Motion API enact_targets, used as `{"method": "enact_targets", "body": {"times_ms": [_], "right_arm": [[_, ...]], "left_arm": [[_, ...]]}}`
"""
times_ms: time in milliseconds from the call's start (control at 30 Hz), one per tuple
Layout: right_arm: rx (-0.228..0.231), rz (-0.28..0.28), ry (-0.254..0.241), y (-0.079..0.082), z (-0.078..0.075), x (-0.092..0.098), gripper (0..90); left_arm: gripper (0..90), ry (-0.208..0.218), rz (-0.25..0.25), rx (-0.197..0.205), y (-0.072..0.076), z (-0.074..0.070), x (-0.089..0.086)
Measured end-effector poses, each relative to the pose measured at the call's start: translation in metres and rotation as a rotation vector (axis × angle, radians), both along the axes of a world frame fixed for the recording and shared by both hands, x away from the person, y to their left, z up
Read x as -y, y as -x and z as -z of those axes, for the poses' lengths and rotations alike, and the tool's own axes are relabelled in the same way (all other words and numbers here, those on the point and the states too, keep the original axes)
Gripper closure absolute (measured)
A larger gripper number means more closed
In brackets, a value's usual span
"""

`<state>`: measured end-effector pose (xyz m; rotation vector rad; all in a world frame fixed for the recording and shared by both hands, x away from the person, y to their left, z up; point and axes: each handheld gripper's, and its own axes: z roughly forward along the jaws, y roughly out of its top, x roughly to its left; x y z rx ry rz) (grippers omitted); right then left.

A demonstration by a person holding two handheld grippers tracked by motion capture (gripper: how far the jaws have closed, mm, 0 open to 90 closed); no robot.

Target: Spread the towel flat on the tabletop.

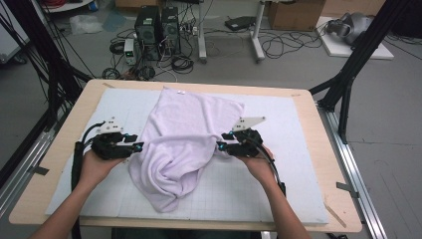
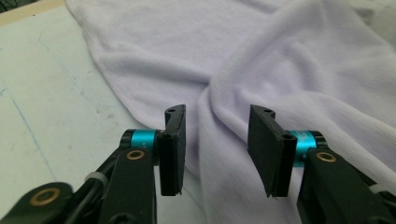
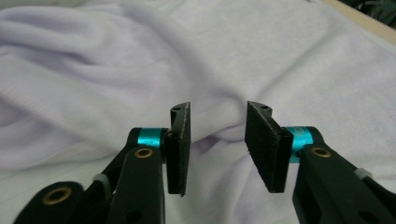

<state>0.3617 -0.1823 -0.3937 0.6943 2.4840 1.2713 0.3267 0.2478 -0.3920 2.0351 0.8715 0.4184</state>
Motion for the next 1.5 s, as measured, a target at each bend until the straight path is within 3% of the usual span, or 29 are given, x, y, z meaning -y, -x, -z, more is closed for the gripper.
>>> {"method": "enact_targets", "body": {"times_ms": [33, 100, 167, 200, 433, 467, 500, 633, 733, 767, 833, 1033, 1300, 1400, 1500], "right_arm": [[0.006, -0.009, -0.011, 0.008, 0.000, 0.002, 59.4], [-0.040, -0.052, -0.010, 0.019, 0.000, -0.001, 57.7], [0.026, -0.095, -0.016, 0.034, 0.003, -0.007, 58.8], [0.028, -0.119, -0.002, 0.039, 0.004, -0.012, 58.6], [-0.019, -0.237, 0.044, 0.050, 0.024, -0.047, 57.8], [-0.029, -0.245, 0.053, 0.049, 0.026, -0.050, 57.8], [-0.041, -0.250, 0.059, 0.049, 0.029, -0.054, 57.8], [-0.075, -0.244, 0.067, 0.043, 0.039, -0.063, 60.0], [-0.100, -0.235, 0.091, 0.039, 0.048, -0.068, 69.3], [-0.088, -0.226, 0.093, 0.040, 0.050, -0.069, 74.9], [-0.099, -0.226, 0.093, 0.039, 0.050, -0.068, 86.9], [-0.116, -0.256, 0.101, 0.044, 0.046, -0.060, 88.7], [-0.121, -0.269, 0.067, 0.083, 0.037, -0.028, 88.7], [-0.143, -0.271, 0.042, 0.101, 0.035, -0.017, 88.7], [-0.140, -0.299, 0.050, 0.113, 0.032, -0.012, 87.9]], "left_arm": [[54.9, 0.004, 0.009, 0.000, 0.007, 0.000, -0.002], [53.4, 0.015, 0.037, 0.000, 0.022, 0.004, -0.003], [52.3, 0.014, 0.081, -0.009, 0.033, 0.009, -0.001], [52.0, 0.003, 0.094, -0.016, 0.037, 0.012, 0.001], [49.2, -0.098, 0.128, -0.084, 0.037, 0.045, 0.017], [51.6, -0.107, 0.133, -0.093, 0.036, 0.049, 0.019], [53.5, -0.100, 0.130, -0.069, 0.037, 0.051, 0.020], [69.8, -0.102, 0.124, -0.077, 0.034, 0.049, 0.023], [79.0, -0.106, 0.137, -0.077, 0.031, 0.049, 0.026], [80.5, -0.104, 0.139, -0.078, 0.031, 0.049, 0.027], [82.2, -0.098, 0.138, -0.082, 0.030, 0.049, 0.028], [82.9, -0.087, 0.133, -0.083, 0.030, 0.049, 0.026], [82.9, -0.063, 0.127, -0.079, 0.031, 0.045, 0.022], [82.9, -0.054, 0.124, -0.072, 0.033, 0.042, 0.020], [79.0, -0.051, 0.128, -0.067, 0.038, 0.037, 0.016]]}}
